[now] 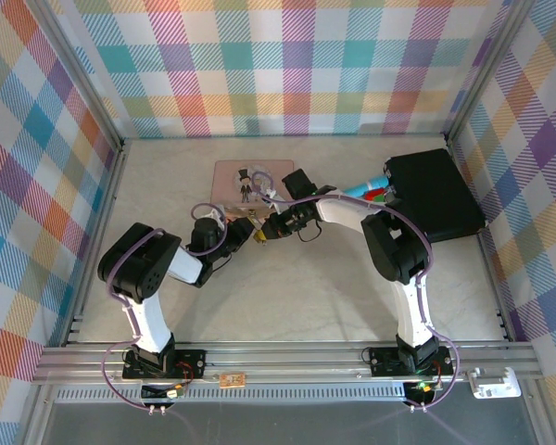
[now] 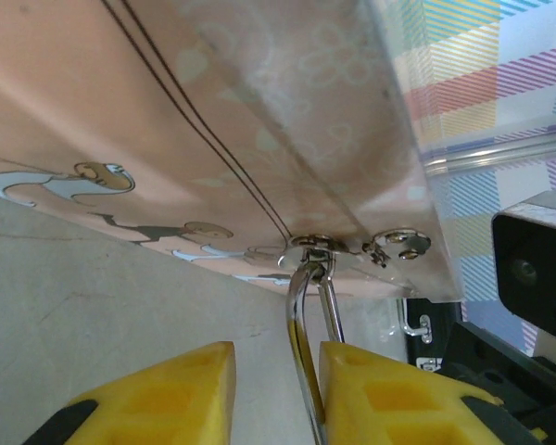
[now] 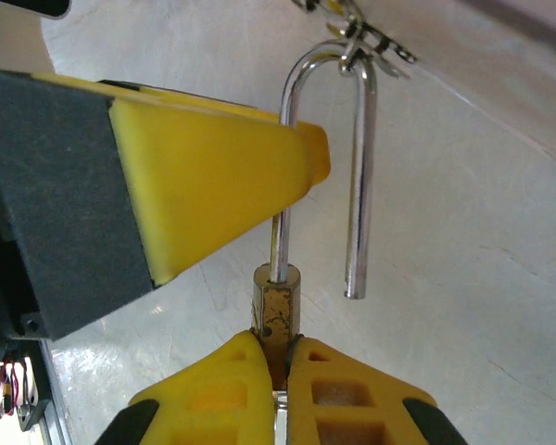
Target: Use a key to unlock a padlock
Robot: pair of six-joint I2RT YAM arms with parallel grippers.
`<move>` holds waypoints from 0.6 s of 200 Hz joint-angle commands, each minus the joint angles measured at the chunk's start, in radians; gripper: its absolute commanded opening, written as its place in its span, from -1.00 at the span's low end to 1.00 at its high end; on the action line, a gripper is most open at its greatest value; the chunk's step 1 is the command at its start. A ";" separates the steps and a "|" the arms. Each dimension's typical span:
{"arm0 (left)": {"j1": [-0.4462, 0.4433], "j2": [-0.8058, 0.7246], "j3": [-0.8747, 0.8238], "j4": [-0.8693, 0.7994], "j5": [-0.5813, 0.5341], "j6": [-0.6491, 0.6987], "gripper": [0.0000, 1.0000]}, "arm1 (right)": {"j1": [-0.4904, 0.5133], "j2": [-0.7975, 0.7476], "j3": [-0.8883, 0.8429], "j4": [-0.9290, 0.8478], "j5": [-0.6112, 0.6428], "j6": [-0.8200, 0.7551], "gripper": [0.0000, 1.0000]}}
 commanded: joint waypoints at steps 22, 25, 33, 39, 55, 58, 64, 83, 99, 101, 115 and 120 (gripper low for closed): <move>-0.011 0.022 0.018 0.075 -0.022 -0.023 -0.43 | -0.008 -0.014 -0.004 0.008 -0.057 -0.007 -0.97; -0.011 0.023 0.020 0.074 -0.022 -0.023 -0.43 | -0.008 -0.014 -0.002 0.008 -0.058 -0.009 -0.97; -0.013 0.023 0.026 0.067 -0.022 -0.024 -0.41 | -0.008 -0.011 -0.001 0.008 -0.065 -0.009 -0.97; -0.016 0.023 0.032 0.059 -0.023 -0.023 -0.40 | -0.008 -0.009 0.000 0.008 -0.067 -0.008 -0.97; -0.026 0.023 0.050 0.027 -0.028 -0.014 -0.40 | -0.008 -0.004 0.005 0.009 -0.069 -0.006 -0.97; -0.027 0.024 0.052 0.022 -0.029 -0.013 -0.40 | -0.008 -0.005 0.005 0.010 -0.069 -0.006 -0.97; -0.030 0.025 0.053 0.016 -0.032 -0.011 -0.41 | -0.008 -0.002 0.006 0.012 -0.067 -0.006 -0.97; -0.035 0.036 0.053 0.007 -0.040 -0.010 -0.54 | -0.007 -0.002 0.006 0.015 -0.069 -0.004 -0.97; -0.037 0.045 0.049 0.006 -0.044 -0.012 -0.71 | -0.008 -0.002 0.006 0.016 -0.068 -0.005 -0.97; -0.037 0.046 0.049 0.005 -0.045 -0.012 -0.73 | -0.007 -0.003 0.006 0.017 -0.069 -0.004 -0.97; -0.036 0.050 0.046 0.009 -0.045 -0.020 -0.85 | -0.009 -0.002 0.008 0.019 -0.067 -0.005 -0.97; -0.037 0.050 0.044 0.008 -0.044 -0.021 -0.87 | -0.009 -0.003 0.009 0.020 -0.067 -0.004 -0.97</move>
